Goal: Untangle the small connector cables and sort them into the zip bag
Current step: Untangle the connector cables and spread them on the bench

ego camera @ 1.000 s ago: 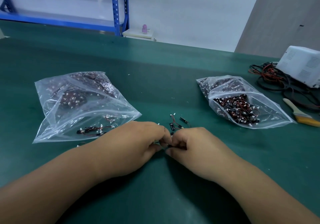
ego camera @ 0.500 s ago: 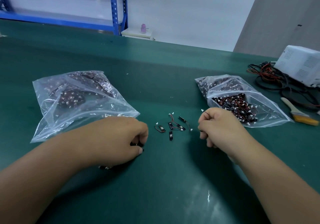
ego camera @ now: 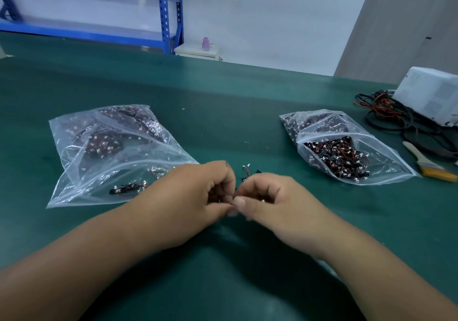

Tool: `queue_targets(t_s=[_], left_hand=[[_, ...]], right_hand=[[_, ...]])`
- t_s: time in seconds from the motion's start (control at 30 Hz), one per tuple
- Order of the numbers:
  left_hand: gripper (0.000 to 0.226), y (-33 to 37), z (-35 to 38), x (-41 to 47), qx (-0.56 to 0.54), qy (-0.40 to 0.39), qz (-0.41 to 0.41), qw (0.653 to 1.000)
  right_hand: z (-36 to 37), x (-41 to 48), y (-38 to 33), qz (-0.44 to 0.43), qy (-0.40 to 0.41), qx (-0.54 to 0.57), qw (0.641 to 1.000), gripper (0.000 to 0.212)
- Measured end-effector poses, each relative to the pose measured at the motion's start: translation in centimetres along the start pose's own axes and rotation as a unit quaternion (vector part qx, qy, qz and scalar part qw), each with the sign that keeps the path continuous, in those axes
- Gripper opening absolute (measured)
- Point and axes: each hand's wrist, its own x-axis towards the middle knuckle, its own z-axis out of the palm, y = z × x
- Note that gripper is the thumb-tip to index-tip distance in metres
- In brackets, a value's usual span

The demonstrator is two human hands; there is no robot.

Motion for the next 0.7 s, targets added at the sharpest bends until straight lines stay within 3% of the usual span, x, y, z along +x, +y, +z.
queue_targets(t_s=[0.1, 0.2, 0.27, 0.37, 0.57, 0.7], left_hand=[[0.027, 0.2, 0.1, -0.1, 0.018, -0.023, 0.007, 1.0], [0.033, -0.2, -0.5, -0.2, 0.04, -0.067, -0.004, 0.997], [0.037, -1.0, -1.2, -0.3, 0.118, -0.086, -0.017, 0.989], [0.032, -1.8, -1.9, -0.3, 0.233, -0.129, -0.029, 0.964], [0.008, -2.2, -2.0, -0.1, 0.231, -0.172, -0.06, 0.956], [0.002, -2.3, -1.8, 0.1, 0.222, -0.183, -0.048, 0.956]], right_hand=[[0.9, -0.1, 0.4, -0.057, 0.023, -0.123, 0.991, 0.023], [0.5, 0.1, 0.9, -0.047, 0.033, -0.17, 0.984, 0.026], [-0.2, 0.2, 1.2, -0.022, 0.034, -0.177, 0.983, 0.022], [-0.8, 0.2, 1.1, -0.007, 0.027, -0.122, 0.992, 0.017], [-1.6, 0.3, 0.4, 0.009, 0.07, 0.048, 0.996, 0.052], [-1.8, 0.4, 0.1, 0.053, 0.106, 0.164, 0.979, 0.055]])
